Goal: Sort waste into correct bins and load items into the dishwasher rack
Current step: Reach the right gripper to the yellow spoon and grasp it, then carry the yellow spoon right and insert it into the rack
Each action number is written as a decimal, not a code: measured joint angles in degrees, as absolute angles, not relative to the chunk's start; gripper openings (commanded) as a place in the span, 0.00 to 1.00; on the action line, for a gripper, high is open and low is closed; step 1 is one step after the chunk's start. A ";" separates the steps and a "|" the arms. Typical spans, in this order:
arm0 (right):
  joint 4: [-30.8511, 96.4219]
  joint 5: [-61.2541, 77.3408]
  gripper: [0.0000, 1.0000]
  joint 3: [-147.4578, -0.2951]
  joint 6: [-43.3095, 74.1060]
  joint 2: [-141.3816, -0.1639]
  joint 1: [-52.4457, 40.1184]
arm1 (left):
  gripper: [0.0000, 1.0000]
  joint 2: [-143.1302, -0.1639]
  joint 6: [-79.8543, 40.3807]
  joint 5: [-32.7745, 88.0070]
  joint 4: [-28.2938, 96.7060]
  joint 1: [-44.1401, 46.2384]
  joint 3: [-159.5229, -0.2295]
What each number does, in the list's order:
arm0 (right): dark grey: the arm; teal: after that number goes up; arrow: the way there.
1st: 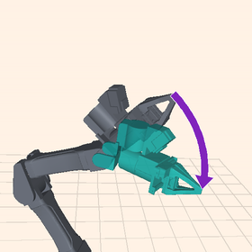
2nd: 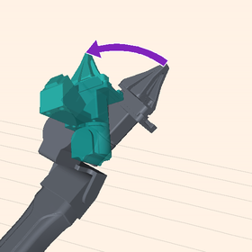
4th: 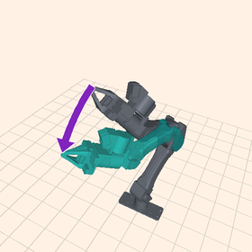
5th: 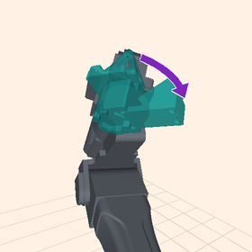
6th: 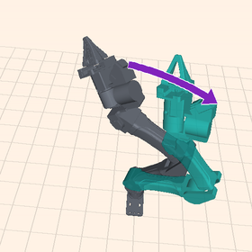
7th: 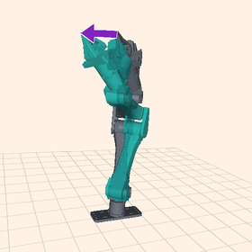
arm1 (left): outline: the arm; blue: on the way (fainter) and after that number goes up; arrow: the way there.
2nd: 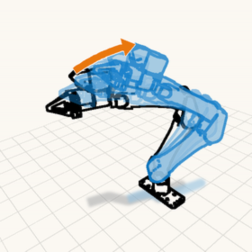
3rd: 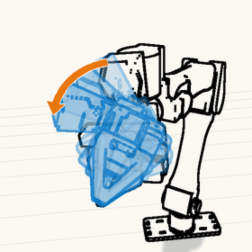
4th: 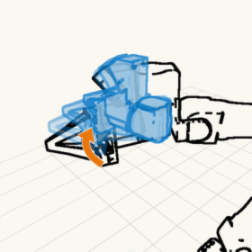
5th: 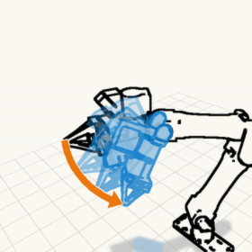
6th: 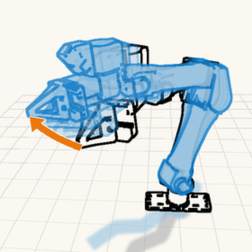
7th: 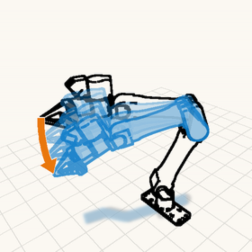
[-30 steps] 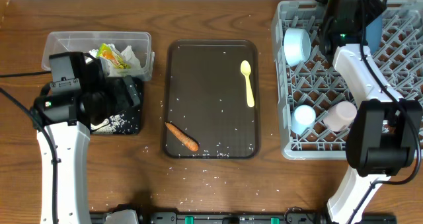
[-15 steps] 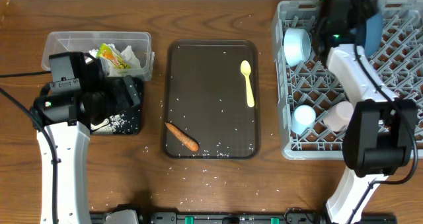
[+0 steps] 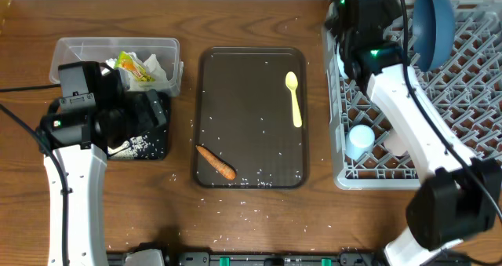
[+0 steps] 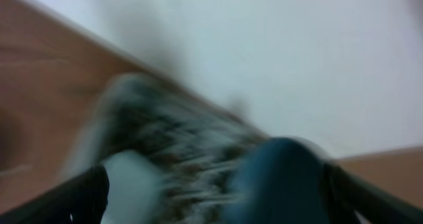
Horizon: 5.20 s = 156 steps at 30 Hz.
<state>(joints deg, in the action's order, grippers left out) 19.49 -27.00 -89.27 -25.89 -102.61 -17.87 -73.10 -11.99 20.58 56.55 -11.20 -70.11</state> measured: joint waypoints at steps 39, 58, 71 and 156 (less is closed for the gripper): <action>37.93 -0.45 0.38 -88.68 20.43 -123.92 -25.74 | 0.93 -73.10 -11.97 20.53 56.53 -11.20 -70.11; 37.04 -0.16 0.01 -89.41 20.86 -123.79 -25.80 | 0.93 -73.10 -11.97 20.56 56.53 -11.20 -70.11; 38.52 0.47 0.01 -89.49 23.09 -123.74 -25.98 | 0.93 -73.10 -11.99 20.53 56.53 -11.20 -70.11; 39.70 2.59 0.86 -80.20 -9.04 -82.63 0.27 | 0.93 -73.10 -11.97 20.53 56.53 -11.20 -70.11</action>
